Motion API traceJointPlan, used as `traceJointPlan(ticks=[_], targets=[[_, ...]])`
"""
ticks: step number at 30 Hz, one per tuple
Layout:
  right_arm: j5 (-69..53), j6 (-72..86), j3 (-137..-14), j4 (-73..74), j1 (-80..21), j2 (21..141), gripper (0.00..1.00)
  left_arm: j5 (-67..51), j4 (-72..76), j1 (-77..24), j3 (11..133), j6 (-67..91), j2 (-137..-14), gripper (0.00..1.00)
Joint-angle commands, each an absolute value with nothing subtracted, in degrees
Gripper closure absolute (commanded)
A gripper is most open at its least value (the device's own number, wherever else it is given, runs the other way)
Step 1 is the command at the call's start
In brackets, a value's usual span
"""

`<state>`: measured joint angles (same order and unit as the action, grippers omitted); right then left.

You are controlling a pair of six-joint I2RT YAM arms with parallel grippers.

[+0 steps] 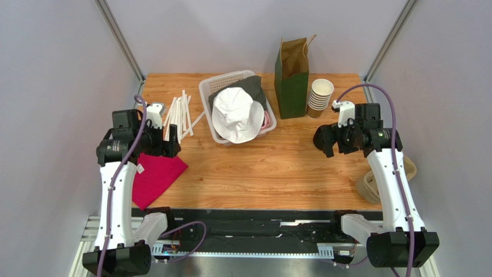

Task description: Pack the takeout coffee

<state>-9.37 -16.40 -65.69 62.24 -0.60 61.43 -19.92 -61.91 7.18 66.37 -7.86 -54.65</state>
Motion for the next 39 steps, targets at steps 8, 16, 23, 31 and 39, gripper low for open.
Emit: traceJointPlan(ticks=[8,16,23,31,39], targets=[[-3.34,-16.17,-83.84,60.30,-0.53,67.32,0.00,-12.05,-61.70,7.21,75.05,-3.25,-57.57,0.01],[-0.09,-14.15,-98.16,55.90,3.69,81.19,0.04,-13.88,-58.45,7.21,78.22,-2.29,-54.49,0.01],[-1.05,-9.85,-110.73,55.90,4.48,93.59,0.18,-12.05,-55.99,7.12,77.87,2.36,-53.62,0.01],[-1.76,-4.84,-119.25,54.49,4.48,104.32,0.33,-11.51,-54.23,7.21,75.59,3.43,-51.68,0.01],[-2.81,-2.29,-124.63,54.41,4.57,112.84,0.38,-10.90,-54.14,7.21,74.27,3.25,-52.91,0.01]])
